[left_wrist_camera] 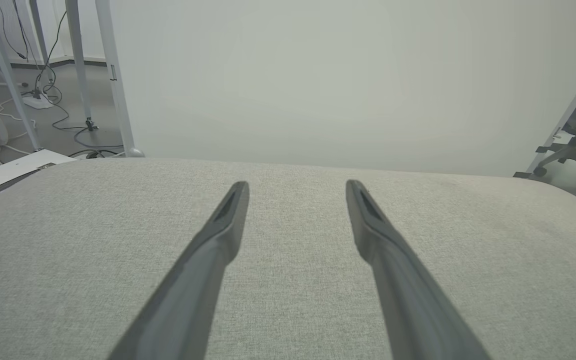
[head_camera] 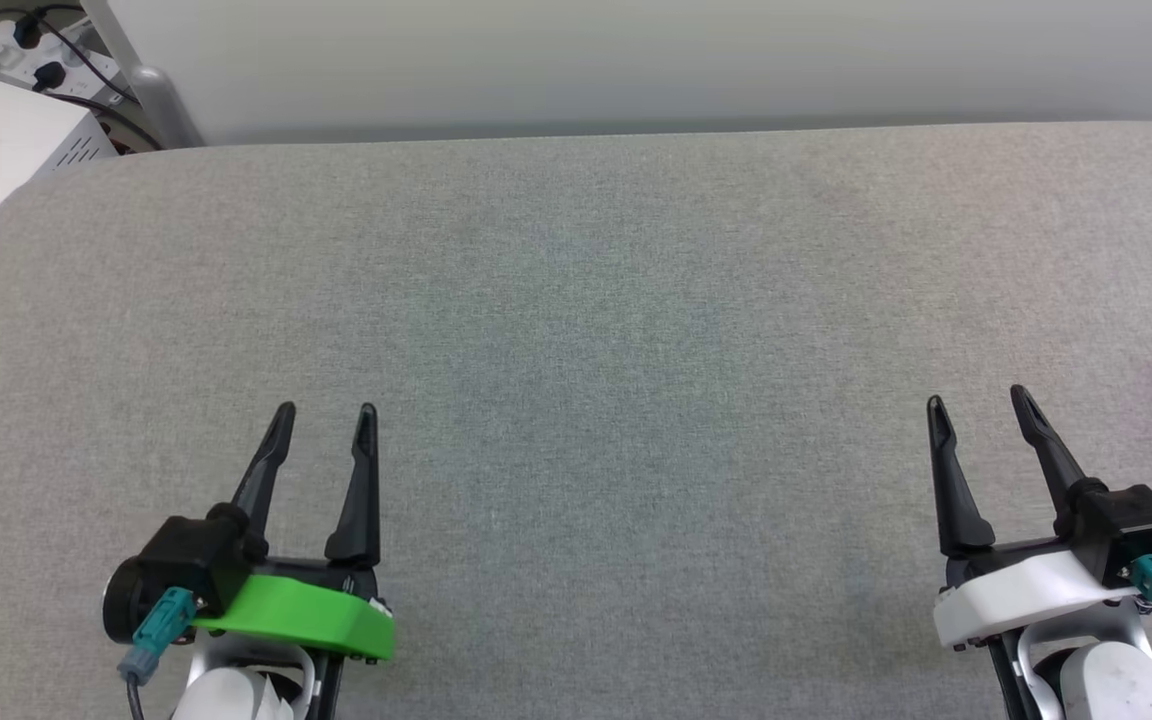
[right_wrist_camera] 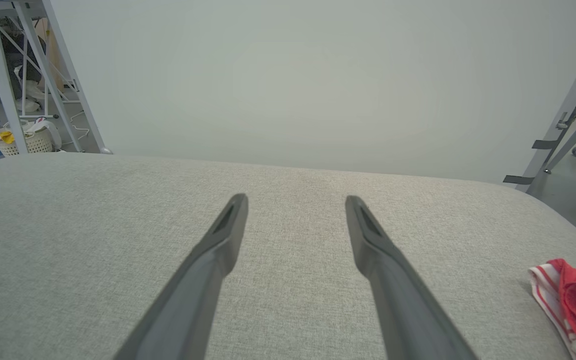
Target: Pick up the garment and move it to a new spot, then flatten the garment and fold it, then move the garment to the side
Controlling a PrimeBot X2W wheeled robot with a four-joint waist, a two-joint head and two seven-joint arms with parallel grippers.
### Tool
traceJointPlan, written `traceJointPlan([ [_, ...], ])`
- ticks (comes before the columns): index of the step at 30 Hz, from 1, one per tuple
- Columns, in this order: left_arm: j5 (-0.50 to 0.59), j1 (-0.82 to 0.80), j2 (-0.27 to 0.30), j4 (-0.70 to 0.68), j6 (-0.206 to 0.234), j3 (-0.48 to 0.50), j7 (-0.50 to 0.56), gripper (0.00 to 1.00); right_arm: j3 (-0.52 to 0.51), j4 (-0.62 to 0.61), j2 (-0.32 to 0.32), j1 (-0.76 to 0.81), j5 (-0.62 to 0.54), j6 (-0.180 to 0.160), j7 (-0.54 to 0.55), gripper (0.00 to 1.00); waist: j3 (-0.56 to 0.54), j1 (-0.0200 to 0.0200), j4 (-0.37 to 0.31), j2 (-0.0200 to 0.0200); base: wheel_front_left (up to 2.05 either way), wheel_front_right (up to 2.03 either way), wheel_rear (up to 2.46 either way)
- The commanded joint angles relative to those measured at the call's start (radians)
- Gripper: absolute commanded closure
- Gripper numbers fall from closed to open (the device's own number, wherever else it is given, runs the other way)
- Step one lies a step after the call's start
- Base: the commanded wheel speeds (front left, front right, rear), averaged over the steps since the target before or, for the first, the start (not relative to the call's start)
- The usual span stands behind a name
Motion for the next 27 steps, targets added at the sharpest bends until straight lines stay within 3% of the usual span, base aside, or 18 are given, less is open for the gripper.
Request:
traceJointPlan([
  [1, 0.017, 0.014, -0.006, -0.006, -0.003, 0.011, -0.006, 0.0, 0.003, 0.006, 0.001, 0.001, -0.002, -0.001, -0.008, 0.0, -0.003, 0.0001, 0.001, 0.0105, 0.0, 0.0, 0.0],
  [18, 0.022, 0.025, -0.04, -0.002, -0.003, 0.045, -0.006, 0.0, 0.035, 0.037, 0.003, -0.019, 0.016, -0.001, -0.023, 0.0, -0.011, 0.0001, -0.003, 0.0105, 0.0, 0.0, 0.0],
  [19, 0.019, 0.015, -0.034, -0.005, 0.0, 0.044, 0.0, 1.0, 0.034, 0.037, 0.003, -0.004, 0.009, 0.0, -0.018, 1.0, -0.011, 0.0001, -0.003, 0.0, 0.0, 0.0, 0.0],
  [27, 0.029, 0.016, -0.036, -0.007, 0.005, 0.044, 0.012, 1.0, 0.033, 0.034, 0.003, -0.001, 0.007, 0.0, -0.007, 1.0, -0.016, 0.0001, -0.002, 0.0005, 0.0, 0.0, 0.0],
])
